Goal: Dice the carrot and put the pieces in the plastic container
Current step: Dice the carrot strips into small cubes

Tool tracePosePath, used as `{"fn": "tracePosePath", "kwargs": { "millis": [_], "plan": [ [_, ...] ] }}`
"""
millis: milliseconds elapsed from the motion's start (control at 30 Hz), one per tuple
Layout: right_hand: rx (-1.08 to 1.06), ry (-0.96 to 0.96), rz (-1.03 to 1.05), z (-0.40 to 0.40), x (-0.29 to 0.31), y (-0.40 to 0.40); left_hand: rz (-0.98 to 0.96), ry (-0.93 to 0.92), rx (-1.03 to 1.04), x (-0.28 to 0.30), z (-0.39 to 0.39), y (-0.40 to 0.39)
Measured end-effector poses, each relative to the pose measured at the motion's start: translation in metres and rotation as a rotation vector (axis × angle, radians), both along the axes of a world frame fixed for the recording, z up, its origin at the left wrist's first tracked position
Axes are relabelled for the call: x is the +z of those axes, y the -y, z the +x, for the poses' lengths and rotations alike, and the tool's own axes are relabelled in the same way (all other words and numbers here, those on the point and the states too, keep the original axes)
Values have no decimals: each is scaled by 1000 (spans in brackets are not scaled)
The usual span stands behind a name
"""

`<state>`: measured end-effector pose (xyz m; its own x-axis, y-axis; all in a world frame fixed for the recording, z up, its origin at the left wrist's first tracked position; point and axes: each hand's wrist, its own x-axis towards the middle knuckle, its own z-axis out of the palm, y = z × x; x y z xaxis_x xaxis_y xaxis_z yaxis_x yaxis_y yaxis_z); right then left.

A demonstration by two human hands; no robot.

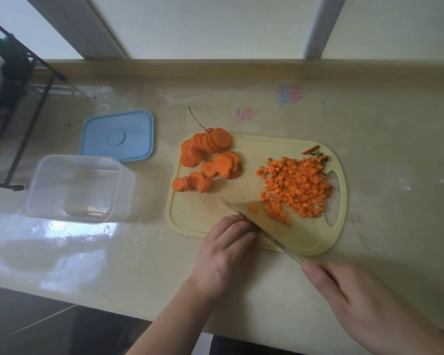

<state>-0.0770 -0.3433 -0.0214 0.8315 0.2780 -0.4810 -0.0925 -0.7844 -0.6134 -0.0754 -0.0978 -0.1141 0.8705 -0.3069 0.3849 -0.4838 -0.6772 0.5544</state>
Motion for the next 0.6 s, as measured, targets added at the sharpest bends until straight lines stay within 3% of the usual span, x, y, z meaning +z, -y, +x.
{"fn": "tracePosePath", "kwargs": {
  "millis": [367, 600],
  "plan": [
    [61, 71, -63, 7, -4, -17, -9, 2, 2, 2, 2, 1],
    [-8, 35, 16, 26, -6, -5, -1, 24, 32, 1, 0, 3]
  ]
}}
